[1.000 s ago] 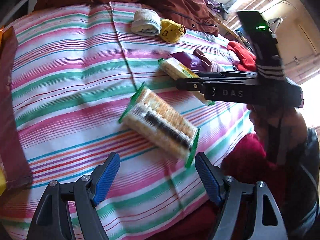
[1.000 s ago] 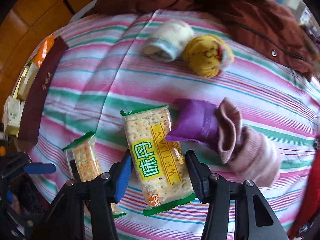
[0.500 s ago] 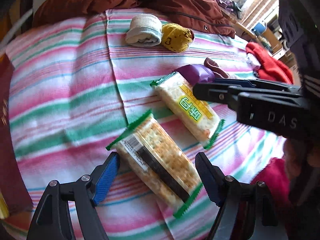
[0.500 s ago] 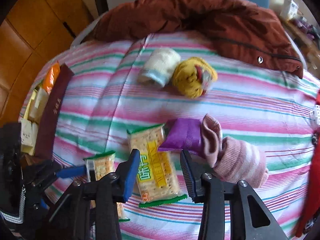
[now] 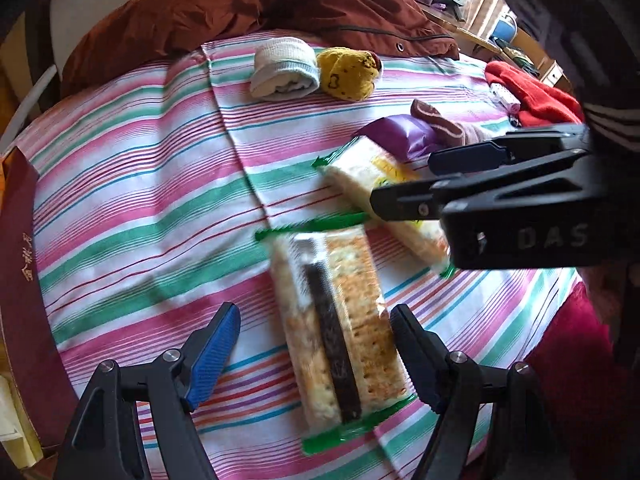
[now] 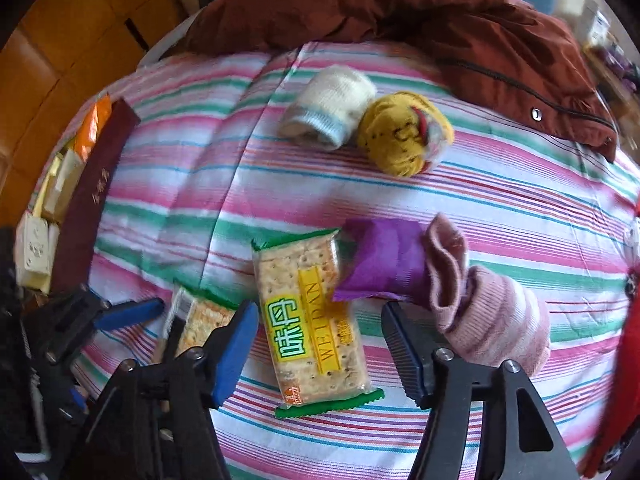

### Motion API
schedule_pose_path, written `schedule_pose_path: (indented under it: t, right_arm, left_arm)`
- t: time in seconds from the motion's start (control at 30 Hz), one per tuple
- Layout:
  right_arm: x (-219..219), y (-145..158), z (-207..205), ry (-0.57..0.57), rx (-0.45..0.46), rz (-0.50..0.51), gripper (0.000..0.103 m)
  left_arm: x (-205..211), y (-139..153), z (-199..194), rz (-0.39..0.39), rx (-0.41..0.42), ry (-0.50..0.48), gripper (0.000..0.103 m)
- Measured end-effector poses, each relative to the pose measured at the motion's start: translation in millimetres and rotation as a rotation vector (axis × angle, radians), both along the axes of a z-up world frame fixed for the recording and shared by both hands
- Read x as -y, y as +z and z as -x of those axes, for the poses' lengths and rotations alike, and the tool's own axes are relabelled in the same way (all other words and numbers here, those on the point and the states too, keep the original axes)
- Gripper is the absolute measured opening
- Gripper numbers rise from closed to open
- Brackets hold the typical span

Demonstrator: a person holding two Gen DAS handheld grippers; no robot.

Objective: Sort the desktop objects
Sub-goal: 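Grasp the other cracker packet with the left gripper while the right holds its packet, then carry both cracker packets over the gold tray and open both grippers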

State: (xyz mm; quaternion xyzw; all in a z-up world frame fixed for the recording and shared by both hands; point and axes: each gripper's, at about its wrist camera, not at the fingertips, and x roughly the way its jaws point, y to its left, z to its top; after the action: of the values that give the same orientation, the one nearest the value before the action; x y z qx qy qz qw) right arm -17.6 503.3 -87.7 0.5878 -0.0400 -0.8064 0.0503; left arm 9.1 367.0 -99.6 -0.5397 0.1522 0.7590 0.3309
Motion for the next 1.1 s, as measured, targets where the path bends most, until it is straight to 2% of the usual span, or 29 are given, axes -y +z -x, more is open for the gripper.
schedule_pose_path:
  t: [0.13, 0.17, 0.2, 0.43, 0.6, 0.7, 0.9, 1.1]
  right_arm:
    - [14, -15, 1, 0.056, 0.039, -0.112, 0.063]
    - [16, -18, 1, 0.067, 0.048, -0.122, 0.052]
    - [19, -17, 1, 0.086, 0.043, -0.126, 0.048]
    - [28, -8, -2, 0.121, -0.003, -0.124, 0.048]
    - [23, 12, -2, 0.092, -0.094, -0.072, 0.048]
    - [20, 17, -3, 0.076, -0.117, -0.074, 0.048]
    - [22, 14, -11, 0.069, -0.112, -0.103, 0.048]
    - [22, 19, -13, 0.056, -0.096, -0.11, 0.048]
  left_arm:
    - [3, 0, -10, 0.037, -0.091, -0.049, 0.059]
    - [6, 1, -11, 0.033, -0.099, -0.054, 0.056]
    - [9, 2, -11, 0.025, -0.103, -0.057, 0.049]
    - [31, 11, -10, -0.073, -0.057, -0.047, 0.048]
    - [58, 41, -13, -0.158, -0.076, -0.016, 0.049]
    - [80, 62, -12, -0.202, -0.097, 0.018, 0.049]
    - [144, 101, -3, -0.272, -0.173, 0.133, 0.049]
    - [216, 110, 19, -0.292, -0.201, 0.293, 0.049]
